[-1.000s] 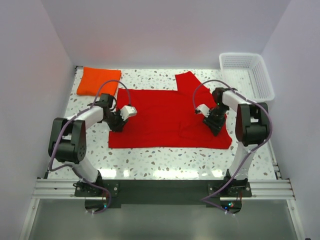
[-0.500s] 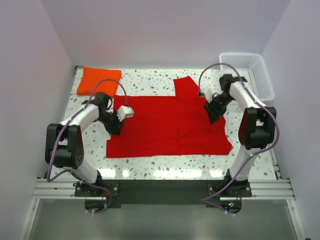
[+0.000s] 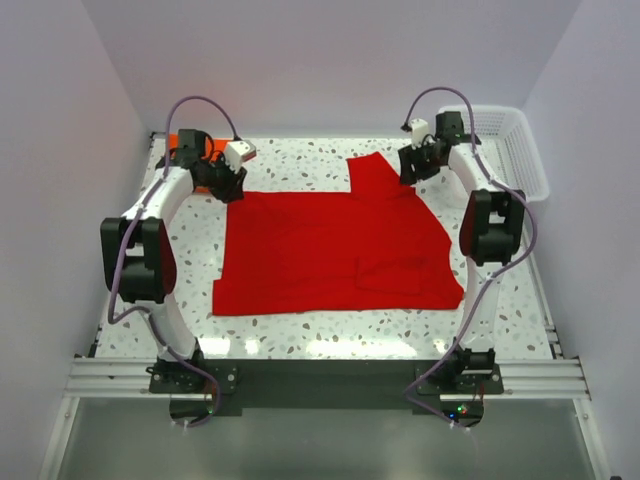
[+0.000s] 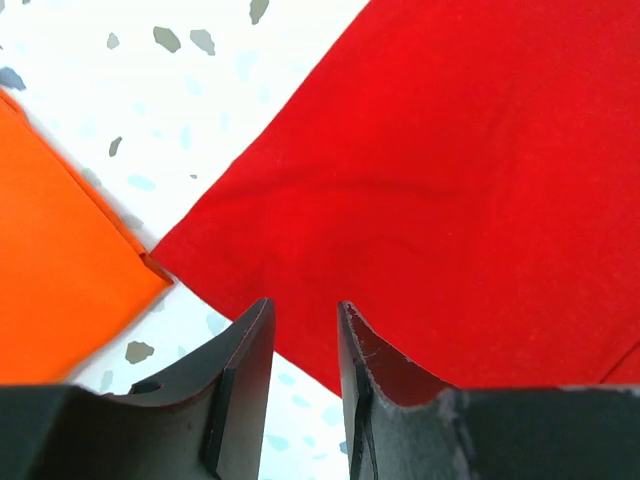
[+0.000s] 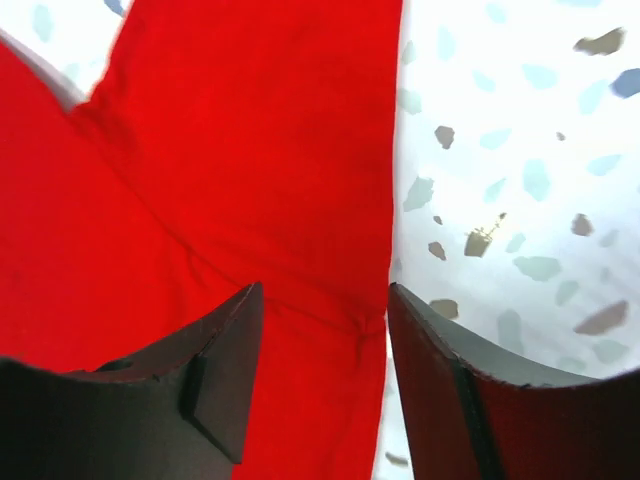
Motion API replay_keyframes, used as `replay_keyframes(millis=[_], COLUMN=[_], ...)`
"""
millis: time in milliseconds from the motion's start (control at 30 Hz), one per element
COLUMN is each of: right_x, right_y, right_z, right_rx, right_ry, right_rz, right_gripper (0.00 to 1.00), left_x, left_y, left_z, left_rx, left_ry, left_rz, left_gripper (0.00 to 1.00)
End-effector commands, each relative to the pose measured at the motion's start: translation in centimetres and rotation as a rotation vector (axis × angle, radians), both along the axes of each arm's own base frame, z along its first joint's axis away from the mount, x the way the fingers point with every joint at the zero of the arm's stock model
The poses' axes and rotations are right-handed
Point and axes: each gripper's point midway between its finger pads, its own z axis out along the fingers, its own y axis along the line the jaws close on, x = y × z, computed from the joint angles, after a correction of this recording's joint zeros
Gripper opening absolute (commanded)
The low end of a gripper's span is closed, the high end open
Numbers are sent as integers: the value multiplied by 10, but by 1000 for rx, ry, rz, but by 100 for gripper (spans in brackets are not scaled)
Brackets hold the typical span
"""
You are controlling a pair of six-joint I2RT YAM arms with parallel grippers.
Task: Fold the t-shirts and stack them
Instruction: Fold the tshirt
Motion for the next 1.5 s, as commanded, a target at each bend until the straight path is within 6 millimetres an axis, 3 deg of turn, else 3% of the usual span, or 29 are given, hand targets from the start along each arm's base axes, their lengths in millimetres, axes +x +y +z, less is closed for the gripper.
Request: replay_keyframes(millis=[0, 33, 233, 533, 833, 1100, 1233, 1267, 1367, 1467], right_x=[26, 28, 42, 60, 49, 53, 50, 49, 48, 49], right_y=[7, 7, 3, 14, 15, 13, 16, 18, 21, 22], right_z=[4, 3, -11, -24, -56, -69, -73, -74, -69, -64], right_rx=[9, -2, -25, -7, -23, -34, -20, -14, -4, -5], right_ry=[-83, -88, -125, -179, -76, -17, 2, 7, -1, -21], right_rz=[10, 21, -2, -53, -58, -91, -81, -74, -48, -31], right_gripper=[57, 59, 60, 53, 50, 47, 33, 22, 1, 0], left_x=[26, 30, 46, 59, 72, 87, 94, 95, 98, 93], left_y=[5, 16, 29, 32, 40, 44, 43, 44, 44, 36], left_z=[9, 2, -23, -22, -36, -41, -39, -40, -43, -47], left_rx=[-38, -39, -17, -25, 10, 28, 22, 26, 30, 17], left_ry=[-38, -22, 18, -6, 15, 8, 0, 5, 13, 36], left_rz=[70, 97, 145, 168, 207, 213, 216, 218, 205, 126], left_gripper=[37, 37, 38, 38, 40, 41, 41, 41, 41, 41])
